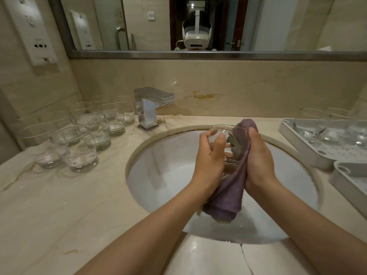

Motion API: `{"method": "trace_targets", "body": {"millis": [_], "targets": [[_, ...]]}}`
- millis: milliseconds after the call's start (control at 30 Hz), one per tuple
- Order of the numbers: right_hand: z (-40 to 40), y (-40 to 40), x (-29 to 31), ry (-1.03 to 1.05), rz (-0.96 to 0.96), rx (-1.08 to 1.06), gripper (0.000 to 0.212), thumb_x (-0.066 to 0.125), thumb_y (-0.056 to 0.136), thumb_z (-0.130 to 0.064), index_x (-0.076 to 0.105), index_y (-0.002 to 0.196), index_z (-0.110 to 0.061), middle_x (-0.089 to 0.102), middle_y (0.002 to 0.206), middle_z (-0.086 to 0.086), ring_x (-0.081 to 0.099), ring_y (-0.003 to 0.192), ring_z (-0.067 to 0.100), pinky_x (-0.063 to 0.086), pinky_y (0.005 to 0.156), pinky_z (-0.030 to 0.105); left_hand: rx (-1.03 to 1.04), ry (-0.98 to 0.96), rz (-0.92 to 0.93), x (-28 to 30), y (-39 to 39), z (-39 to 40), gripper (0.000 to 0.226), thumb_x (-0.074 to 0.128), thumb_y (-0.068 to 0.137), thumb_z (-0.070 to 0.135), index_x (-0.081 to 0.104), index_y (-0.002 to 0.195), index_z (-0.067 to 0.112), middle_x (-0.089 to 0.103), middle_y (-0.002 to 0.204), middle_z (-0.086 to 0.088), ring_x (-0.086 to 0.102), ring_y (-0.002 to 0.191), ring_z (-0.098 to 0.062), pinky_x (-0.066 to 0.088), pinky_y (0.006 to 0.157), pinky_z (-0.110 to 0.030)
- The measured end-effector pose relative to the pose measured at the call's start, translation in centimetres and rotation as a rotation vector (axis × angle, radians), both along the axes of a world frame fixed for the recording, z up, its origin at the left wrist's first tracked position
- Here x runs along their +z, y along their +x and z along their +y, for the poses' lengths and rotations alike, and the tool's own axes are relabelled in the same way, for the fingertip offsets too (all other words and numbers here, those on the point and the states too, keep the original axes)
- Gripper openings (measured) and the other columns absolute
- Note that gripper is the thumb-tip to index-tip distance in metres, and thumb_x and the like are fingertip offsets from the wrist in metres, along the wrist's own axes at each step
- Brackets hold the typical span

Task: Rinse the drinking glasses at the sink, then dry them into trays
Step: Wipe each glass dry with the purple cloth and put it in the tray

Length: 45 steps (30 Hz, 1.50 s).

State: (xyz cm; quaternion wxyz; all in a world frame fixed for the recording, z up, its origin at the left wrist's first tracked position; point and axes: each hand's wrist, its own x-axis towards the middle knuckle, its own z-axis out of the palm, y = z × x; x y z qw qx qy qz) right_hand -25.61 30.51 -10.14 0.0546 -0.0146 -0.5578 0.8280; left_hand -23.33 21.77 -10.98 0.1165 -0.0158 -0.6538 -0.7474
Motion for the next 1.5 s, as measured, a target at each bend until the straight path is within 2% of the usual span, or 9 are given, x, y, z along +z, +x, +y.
{"method": "trace_targets", "body": {"millis": [167, 433, 567, 700, 833, 1000, 1167, 1367, 1500], "targets": [[0.3, 0.3, 0.6, -0.088, -0.098, 0.025, 0.032, 0.048, 0.098, -0.04, 0.065, 0.103, -0.014, 0.072, 0.098, 0.008, 0.07, 0.088, 0.02, 0.056, 0.078, 0.036, -0.005, -0.279, 0.074, 0.4, 0.1, -0.4, 0.11, 0.065, 0.047, 0.079, 0.021, 0.136, 0.034, 0.043, 0.119, -0.003, 0.052, 0.098, -0.009, 0.045, 0.08, -0.014], [-0.9, 1.7, -0.2, 0.6, 0.558, -0.118, 0.04, 0.052, 0.097, -0.03, 0.047, 0.137, -0.024, 0.052, 0.117, -0.013, 0.048, 0.107, -0.013, 0.038, 0.093, 0.008, 0.135, 0.14, 0.016, 0.6, -0.5, -1.0, 0.043, 0.046, 0.099, 0.035, 0.032, 0.134, 0.015, 0.056, 0.112, -0.006, 0.063, 0.093, -0.015, 0.056, 0.071, -0.023], [-1.6, 0.9, -2.5, 0.837, 0.871, -0.258, 0.053, 0.051, 0.091, -0.037, 0.041, 0.141, -0.026, 0.043, 0.128, 0.0, 0.049, 0.118, 0.014, 0.047, 0.099, 0.034, 0.191, 0.23, -0.061, 0.5, -0.5, -0.9, 0.046, 0.041, 0.099, 0.039, 0.038, 0.133, 0.007, 0.057, 0.122, -0.014, 0.062, 0.095, -0.017, 0.054, 0.066, -0.023], [-1.2, 0.8, -0.9, 0.445, 0.542, -0.192, 0.042, 0.053, 0.088, -0.039, 0.052, 0.129, -0.027, 0.055, 0.119, -0.007, 0.054, 0.109, -0.003, 0.043, 0.094, 0.016, 0.138, 0.139, -0.02, 0.3, 0.4, 0.1, 0.067, 0.048, 0.081, 0.056, 0.035, 0.132, 0.015, 0.06, 0.104, -0.005, 0.065, 0.091, -0.022, 0.056, 0.085, -0.045], [0.3, 0.1, 0.1, -0.161, -0.035, 0.153, 0.036, 0.049, 0.095, -0.032, 0.063, 0.113, -0.004, 0.066, 0.101, 0.018, 0.065, 0.086, 0.029, 0.057, 0.07, 0.033, 0.006, -0.044, 0.125, -0.1, 0.6, 0.4, 0.064, 0.055, 0.078, 0.054, 0.035, 0.131, 0.024, 0.06, 0.101, 0.0, 0.065, 0.085, -0.012, 0.056, 0.074, -0.029], [0.4, -0.5, -1.1, -0.26, -0.199, 0.218, 0.051, 0.06, 0.088, -0.038, 0.061, 0.124, -0.002, 0.065, 0.119, 0.019, 0.066, 0.102, 0.033, 0.057, 0.082, 0.042, -0.044, -0.259, 0.09, 0.8, 0.3, -0.3, 0.093, 0.057, 0.045, 0.073, 0.025, 0.125, 0.038, 0.048, 0.118, -0.003, 0.053, 0.099, -0.01, 0.045, 0.085, -0.019], [0.4, -0.2, -0.1, -0.09, -0.074, 0.01, 0.035, 0.052, 0.097, -0.034, 0.061, 0.122, -0.011, 0.069, 0.111, 0.007, 0.067, 0.096, 0.019, 0.054, 0.082, 0.034, 0.043, -0.182, 0.107, 0.7, 0.1, -0.7, 0.072, 0.078, 0.072, 0.046, 0.026, 0.119, 0.031, 0.044, 0.102, 0.0, 0.051, 0.084, -0.01, 0.048, 0.078, -0.019], [-1.5, 2.4, -1.1, 0.594, 0.608, -0.208, 0.043, 0.054, 0.095, -0.022, 0.043, 0.137, -0.026, 0.047, 0.122, -0.005, 0.042, 0.107, -0.022, 0.031, 0.089, -0.001, 0.145, 0.125, -0.093, 0.6, -0.3, -0.5, 0.045, 0.034, 0.101, 0.045, 0.04, 0.127, 0.009, 0.062, 0.111, -0.013, 0.065, 0.099, -0.027, 0.055, 0.079, -0.037], [-1.3, 1.4, -1.3, 0.523, 0.579, -0.236, 0.044, 0.052, 0.09, -0.034, 0.046, 0.134, -0.028, 0.049, 0.126, 0.0, 0.045, 0.111, -0.014, 0.034, 0.093, 0.005, 0.114, 0.124, -0.123, 0.7, 0.0, -0.3, 0.045, 0.034, 0.1, 0.046, 0.044, 0.125, 0.01, 0.063, 0.115, -0.017, 0.065, 0.102, -0.03, 0.054, 0.084, -0.041]]}}
